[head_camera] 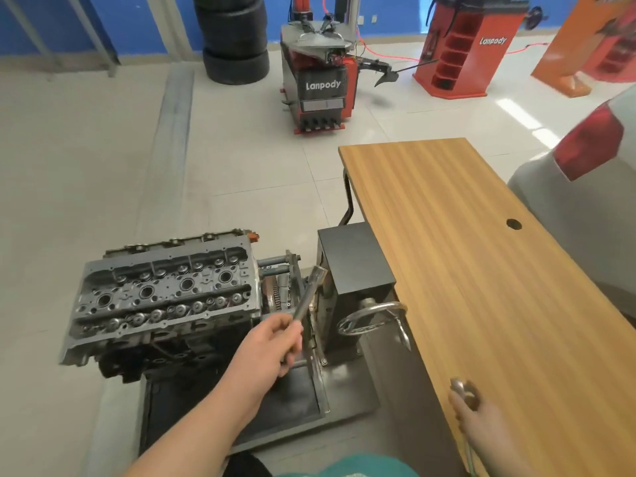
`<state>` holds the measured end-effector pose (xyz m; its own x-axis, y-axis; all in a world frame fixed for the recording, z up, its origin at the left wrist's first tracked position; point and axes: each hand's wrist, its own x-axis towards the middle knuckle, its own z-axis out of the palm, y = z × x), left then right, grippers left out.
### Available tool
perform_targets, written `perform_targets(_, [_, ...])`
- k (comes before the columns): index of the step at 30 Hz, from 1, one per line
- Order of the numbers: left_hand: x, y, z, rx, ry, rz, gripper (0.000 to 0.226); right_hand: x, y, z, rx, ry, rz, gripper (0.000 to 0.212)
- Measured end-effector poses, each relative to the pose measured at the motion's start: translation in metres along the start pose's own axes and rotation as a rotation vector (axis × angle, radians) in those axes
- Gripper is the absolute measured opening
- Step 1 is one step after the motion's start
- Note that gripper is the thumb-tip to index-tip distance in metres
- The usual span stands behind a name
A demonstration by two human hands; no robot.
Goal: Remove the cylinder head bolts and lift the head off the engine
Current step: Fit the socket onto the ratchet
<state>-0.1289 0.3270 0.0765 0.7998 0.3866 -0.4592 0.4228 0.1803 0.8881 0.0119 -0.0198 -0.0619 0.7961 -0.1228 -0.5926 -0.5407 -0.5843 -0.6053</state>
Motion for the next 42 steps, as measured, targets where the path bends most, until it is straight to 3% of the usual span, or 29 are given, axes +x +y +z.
perform_targets(3, [0.007,0.006,-0.050,0.030,0.029,0.022,0.031,-0.047,-0.091,0.047,0.319,-0.192,-0.098,0.027])
perform_targets(5, [0.011,0.009,-0.088,0.060,0.038,0.062,0.029,-0.076,-0.157,0.087,0.431,-0.330,-0.210,0.021])
perform_targets(10, [0.023,0.016,-0.193,0.270,0.078,0.173,0.013,-0.165,-0.283,0.157,0.349,-0.703,-0.451,0.031])
perform_targets(15, [0.028,0.021,-0.261,0.370,0.030,0.276,0.014,-0.213,-0.336,0.204,0.334,-0.981,-0.414,0.036])
perform_targets(18, [0.028,0.025,-0.283,0.305,-0.003,0.338,0.034,-0.231,-0.346,0.222,0.277,-1.025,-0.439,0.037])
perform_targets(22, [0.033,0.028,-0.300,0.298,0.008,0.422,0.033,-0.239,-0.356,0.231,0.244,-1.084,-0.445,0.042])
perform_targets(26, [0.040,0.036,-0.311,0.283,0.018,0.429,0.054,-0.242,-0.373,0.229,0.265,-1.100,-0.477,0.045])
perform_targets(31, [0.045,0.042,-0.312,0.256,0.015,0.427,0.040,-0.246,-0.391,0.232,0.238,-1.103,-0.498,0.044])
perform_targets(38, [0.045,0.059,-0.298,0.013,-0.344,0.298,0.058,-0.247,-0.412,0.216,0.174,-1.200,-0.524,0.043])
perform_targets(42, [0.048,0.070,-0.284,-0.023,-0.376,0.297,0.062,-0.241,-0.424,0.201,0.126,-1.206,-0.571,0.039])
